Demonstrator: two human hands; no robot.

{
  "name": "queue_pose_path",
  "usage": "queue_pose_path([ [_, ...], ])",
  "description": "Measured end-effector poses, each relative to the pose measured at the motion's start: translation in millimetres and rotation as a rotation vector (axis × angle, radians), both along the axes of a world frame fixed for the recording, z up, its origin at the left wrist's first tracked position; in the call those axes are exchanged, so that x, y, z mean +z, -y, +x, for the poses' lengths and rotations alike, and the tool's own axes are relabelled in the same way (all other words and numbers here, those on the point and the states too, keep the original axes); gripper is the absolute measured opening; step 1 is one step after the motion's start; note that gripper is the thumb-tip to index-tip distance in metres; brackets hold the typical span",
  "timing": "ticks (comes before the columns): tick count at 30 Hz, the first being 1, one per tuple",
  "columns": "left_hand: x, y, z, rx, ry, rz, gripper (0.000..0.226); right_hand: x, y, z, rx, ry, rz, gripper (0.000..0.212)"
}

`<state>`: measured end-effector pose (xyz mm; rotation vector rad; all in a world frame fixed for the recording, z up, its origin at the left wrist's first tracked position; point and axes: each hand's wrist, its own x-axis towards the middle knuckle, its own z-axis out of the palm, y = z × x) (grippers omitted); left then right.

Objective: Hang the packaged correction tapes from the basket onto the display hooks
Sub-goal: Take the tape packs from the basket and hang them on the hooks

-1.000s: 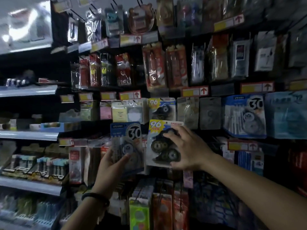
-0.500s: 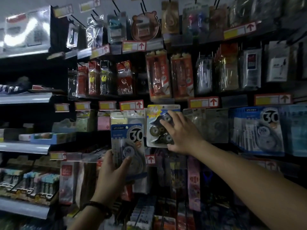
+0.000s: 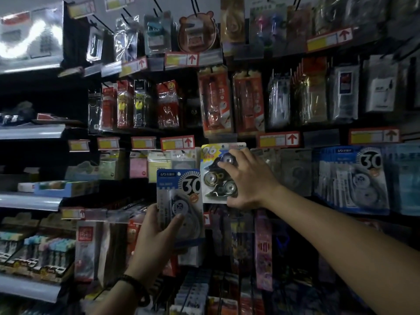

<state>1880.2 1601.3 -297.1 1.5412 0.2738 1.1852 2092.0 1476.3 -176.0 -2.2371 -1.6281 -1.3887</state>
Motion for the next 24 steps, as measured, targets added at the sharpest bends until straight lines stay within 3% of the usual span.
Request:
queue_pose_path([
  [4, 0.9, 2.6, 2.1, -0.018, 0.003, -0.023, 0.030, 6.2, 0.8, -3.3, -0.005, -0.083, -0.029, 0.108],
  [16, 5.7, 13.2, 8.0, -0.045, -0.036, -0.057, 0.027, -7.9, -20.2, 6.6, -0.194, 0.008, -0.105, 0.091],
  [21, 6.1, 25.7, 19.7, -0.105, 0.018, -0.101, 0.026, -25.4, 15.2, -3.6, 0.136, -0.047, -0.031, 0.073],
  [24, 3.9, 38.1, 36.2, -0.138, 0.042, -0.094, 0.023, -43.8, 45.5, -9.4, 0.327, -0.074, -0.058, 0.088],
])
